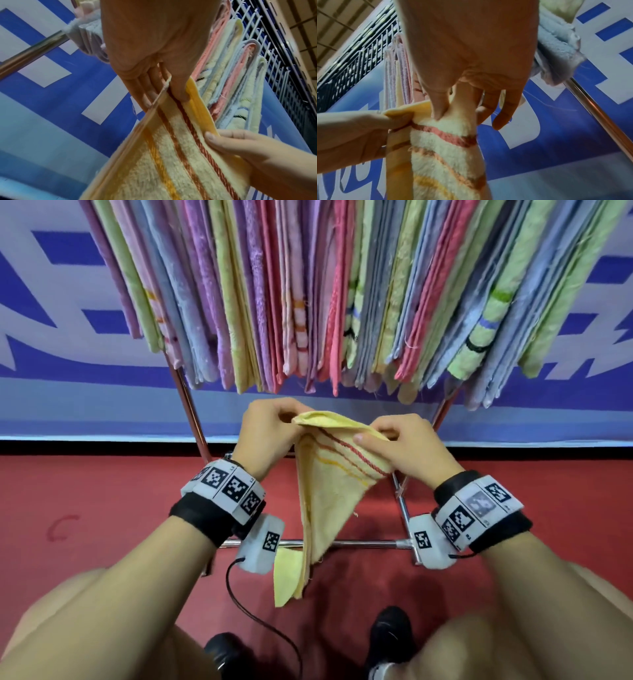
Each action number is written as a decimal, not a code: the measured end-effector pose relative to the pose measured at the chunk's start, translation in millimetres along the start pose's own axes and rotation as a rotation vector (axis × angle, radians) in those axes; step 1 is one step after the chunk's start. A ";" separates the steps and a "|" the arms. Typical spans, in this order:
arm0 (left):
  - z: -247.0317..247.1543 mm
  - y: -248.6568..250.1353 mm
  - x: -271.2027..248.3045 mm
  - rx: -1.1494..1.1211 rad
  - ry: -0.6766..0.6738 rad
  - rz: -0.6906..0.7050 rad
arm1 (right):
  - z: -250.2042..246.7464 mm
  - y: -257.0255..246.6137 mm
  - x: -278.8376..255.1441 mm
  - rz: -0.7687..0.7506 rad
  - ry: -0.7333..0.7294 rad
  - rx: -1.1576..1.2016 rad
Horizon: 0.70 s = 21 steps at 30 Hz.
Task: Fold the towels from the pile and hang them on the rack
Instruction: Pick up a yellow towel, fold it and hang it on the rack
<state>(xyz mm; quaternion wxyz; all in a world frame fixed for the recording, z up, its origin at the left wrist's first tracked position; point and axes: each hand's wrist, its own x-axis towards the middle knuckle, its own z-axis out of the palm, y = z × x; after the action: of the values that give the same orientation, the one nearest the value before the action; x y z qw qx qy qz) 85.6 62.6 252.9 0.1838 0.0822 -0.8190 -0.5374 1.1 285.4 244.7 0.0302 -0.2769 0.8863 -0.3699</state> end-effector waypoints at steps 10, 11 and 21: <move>5.7 -1.0 6.3 -0.215 -0.059 -0.182 | 2.6 13.5 8.5 0.110 -0.128 0.199; 4.8 -1.1 6.4 -0.223 -0.051 -0.192 | 0.3 11.7 9.0 0.122 -0.153 0.197; -5.6 -6.3 2.7 -0.055 -0.015 -0.161 | -6.9 8.4 6.9 0.160 0.049 0.214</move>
<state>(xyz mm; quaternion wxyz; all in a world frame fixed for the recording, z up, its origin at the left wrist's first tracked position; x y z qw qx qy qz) 84.9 54.4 249.7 0.1360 0.1385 -0.7960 -0.5734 -10.4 291.1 245.1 0.0673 -0.1912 0.8615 -0.4655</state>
